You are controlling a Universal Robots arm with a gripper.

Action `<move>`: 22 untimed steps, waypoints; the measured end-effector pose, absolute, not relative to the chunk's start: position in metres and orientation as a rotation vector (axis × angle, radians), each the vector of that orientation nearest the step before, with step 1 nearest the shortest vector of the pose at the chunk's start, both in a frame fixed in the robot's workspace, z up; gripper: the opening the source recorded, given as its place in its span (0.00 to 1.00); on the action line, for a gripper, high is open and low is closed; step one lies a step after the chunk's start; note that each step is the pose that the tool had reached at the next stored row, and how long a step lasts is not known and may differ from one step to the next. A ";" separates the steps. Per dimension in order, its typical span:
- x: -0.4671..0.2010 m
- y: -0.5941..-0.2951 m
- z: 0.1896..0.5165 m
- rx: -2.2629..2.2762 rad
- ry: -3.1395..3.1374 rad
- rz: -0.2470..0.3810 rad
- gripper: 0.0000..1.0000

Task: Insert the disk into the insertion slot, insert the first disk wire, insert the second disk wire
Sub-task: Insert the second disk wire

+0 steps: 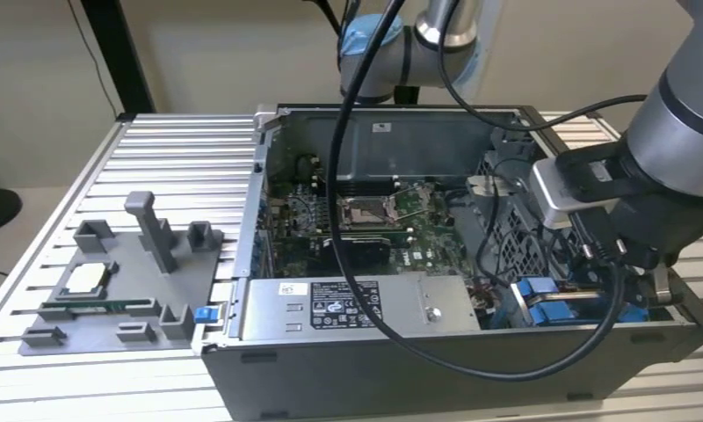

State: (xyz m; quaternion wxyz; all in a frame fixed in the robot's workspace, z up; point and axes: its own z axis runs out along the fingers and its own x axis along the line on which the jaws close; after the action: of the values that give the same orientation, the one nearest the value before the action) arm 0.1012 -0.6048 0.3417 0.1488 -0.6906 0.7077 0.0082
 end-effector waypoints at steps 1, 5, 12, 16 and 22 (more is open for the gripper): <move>0.101 -0.605 0.341 -1.985 2.034 0.024 0.00; 0.101 -0.604 0.340 -1.985 2.034 0.023 0.00; 0.104 -0.603 0.339 -1.984 2.034 0.024 0.00; 0.104 -0.602 0.338 -1.984 2.033 0.025 0.00; 0.104 -0.600 0.337 -1.982 2.032 0.027 0.00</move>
State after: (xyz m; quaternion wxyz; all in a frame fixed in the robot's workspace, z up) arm 0.1040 -0.6002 0.3367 0.1509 -0.6902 0.7076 0.0093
